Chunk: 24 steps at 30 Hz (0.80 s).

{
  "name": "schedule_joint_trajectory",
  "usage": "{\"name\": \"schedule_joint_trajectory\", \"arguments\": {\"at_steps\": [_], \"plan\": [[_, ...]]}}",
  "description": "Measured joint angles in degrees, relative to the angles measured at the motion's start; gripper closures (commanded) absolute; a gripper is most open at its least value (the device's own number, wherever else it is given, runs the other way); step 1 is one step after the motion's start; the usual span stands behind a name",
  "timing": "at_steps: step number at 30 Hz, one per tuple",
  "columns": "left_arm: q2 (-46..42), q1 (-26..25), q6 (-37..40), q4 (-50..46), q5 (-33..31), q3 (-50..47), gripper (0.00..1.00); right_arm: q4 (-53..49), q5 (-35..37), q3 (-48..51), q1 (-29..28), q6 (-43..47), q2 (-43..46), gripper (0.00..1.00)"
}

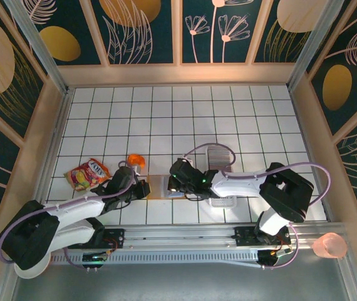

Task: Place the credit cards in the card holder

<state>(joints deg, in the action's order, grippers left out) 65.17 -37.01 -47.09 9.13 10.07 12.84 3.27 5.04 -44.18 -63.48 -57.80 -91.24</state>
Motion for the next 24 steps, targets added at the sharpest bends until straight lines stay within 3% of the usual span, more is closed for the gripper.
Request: {"name": "schedule_joint_trajectory", "arguments": {"at_steps": [24], "plan": [[0.1, 0.0, 0.2, 1.1, 0.0, -0.5, 1.00, 8.4, 2.3, 4.2, -0.4, -1.4, 0.5, 1.00]]}}
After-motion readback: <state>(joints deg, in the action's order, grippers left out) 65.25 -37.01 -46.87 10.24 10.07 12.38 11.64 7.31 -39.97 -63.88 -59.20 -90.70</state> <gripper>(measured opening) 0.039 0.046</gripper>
